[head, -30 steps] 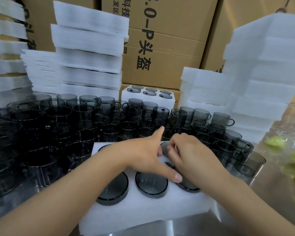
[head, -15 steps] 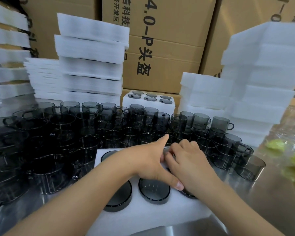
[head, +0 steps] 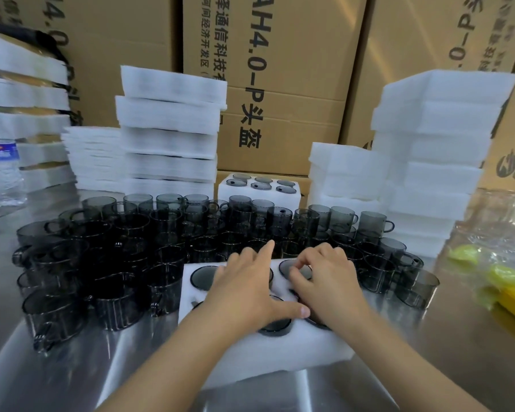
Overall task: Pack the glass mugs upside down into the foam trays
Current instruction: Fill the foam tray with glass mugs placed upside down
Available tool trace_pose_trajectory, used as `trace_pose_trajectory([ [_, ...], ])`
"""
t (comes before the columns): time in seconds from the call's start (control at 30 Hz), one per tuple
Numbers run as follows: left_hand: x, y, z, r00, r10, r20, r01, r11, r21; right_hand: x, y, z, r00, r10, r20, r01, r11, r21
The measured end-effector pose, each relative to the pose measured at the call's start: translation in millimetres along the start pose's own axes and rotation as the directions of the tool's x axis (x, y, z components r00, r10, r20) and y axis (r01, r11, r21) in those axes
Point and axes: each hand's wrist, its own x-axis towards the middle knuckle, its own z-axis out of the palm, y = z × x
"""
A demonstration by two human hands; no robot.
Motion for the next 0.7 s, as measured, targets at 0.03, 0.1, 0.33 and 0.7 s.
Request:
trace_pose_trajectory([
  [0.03,-12,-2,2,0.998,-0.001,-0.055,0.002,1.000,0.018,-3,2,-2,0.999,0.038,-0.020,-0.037,0.999,0.036],
  [0.1,-38,-13,4,0.989,-0.019,-0.150,0.016,1.000,-0.023,-12,10,-8,0.989,0.150,-0.006,-0.146,0.968,0.206],
  [0.33,-105,-60,4,0.966,-0.189,-0.178,0.103,0.908,-0.407,-67,25,-20,0.885,0.304,0.354,-0.466,0.557,0.687],
  [0.7,-122,-23,-4,0.986,0.053,-0.160,-0.157,0.637,-0.754,-63,24,-92,0.950,0.148,0.274,-0.310,0.526,0.792],
])
